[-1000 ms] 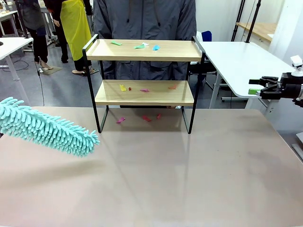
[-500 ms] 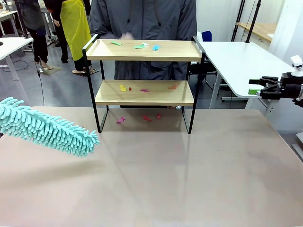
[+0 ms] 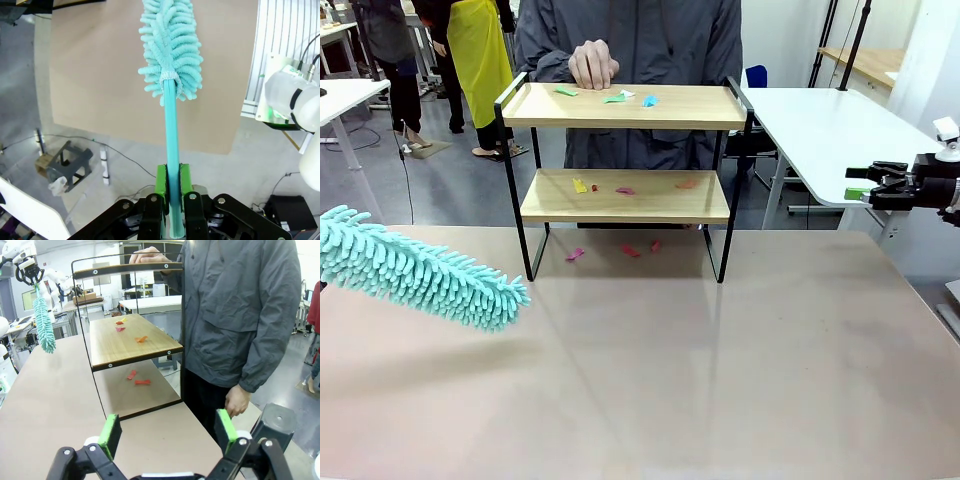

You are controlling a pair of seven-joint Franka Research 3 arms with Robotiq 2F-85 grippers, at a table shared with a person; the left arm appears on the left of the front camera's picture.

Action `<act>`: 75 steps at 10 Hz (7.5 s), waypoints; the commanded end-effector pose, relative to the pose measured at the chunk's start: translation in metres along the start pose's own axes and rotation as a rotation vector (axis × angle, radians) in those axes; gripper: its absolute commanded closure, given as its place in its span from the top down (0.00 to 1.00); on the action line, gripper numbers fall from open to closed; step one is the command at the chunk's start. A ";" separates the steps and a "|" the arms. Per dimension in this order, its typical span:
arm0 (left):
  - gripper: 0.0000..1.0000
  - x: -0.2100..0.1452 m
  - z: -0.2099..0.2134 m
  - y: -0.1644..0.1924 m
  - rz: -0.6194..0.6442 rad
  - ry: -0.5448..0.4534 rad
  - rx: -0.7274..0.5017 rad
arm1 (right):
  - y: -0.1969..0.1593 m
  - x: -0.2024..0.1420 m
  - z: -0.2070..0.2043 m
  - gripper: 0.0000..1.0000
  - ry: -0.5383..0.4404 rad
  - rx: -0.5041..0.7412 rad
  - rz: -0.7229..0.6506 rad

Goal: Clean the shelf.
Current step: Clean the specific section of the Shelf indicated by the human with the Duster.

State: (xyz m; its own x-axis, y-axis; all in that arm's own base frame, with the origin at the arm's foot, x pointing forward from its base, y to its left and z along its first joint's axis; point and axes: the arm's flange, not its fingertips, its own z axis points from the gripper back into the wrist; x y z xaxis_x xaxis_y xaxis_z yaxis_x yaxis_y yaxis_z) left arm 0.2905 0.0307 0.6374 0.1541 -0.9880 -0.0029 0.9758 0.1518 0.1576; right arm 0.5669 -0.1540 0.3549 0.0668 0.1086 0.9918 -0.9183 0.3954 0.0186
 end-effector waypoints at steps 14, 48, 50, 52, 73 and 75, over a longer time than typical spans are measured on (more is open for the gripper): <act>0.13 0.034 0.061 -0.024 0.134 -0.078 -0.057 | 0.000 0.002 -0.002 1.00 -0.002 0.002 0.004; 0.13 0.483 0.053 -0.017 1.398 -0.575 0.132 | 0.000 0.002 -0.002 1.00 -0.002 0.002 0.004; 0.13 0.482 0.044 -0.018 1.370 -0.569 0.122 | 0.000 0.002 -0.002 1.00 -0.002 0.002 0.004; 0.13 0.484 0.040 -0.015 1.385 -0.548 0.101 | 0.000 0.002 -0.002 1.00 -0.002 0.002 0.004; 0.13 0.296 0.080 -0.002 1.370 -0.297 0.619 | 0.000 0.002 -0.002 1.00 -0.002 0.002 0.004; 0.13 0.297 0.094 -0.013 1.233 -0.396 0.442 | 0.000 0.002 -0.002 1.00 -0.002 0.002 0.004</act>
State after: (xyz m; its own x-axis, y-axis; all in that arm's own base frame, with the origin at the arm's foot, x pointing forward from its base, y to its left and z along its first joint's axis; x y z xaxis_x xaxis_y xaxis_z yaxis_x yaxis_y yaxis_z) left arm 0.3177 -0.2751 0.7183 0.7463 -0.1145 0.6557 -0.0275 0.9790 0.2022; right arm 0.5672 -0.1541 0.3547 0.0668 0.1087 0.9918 -0.9184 0.3952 0.0186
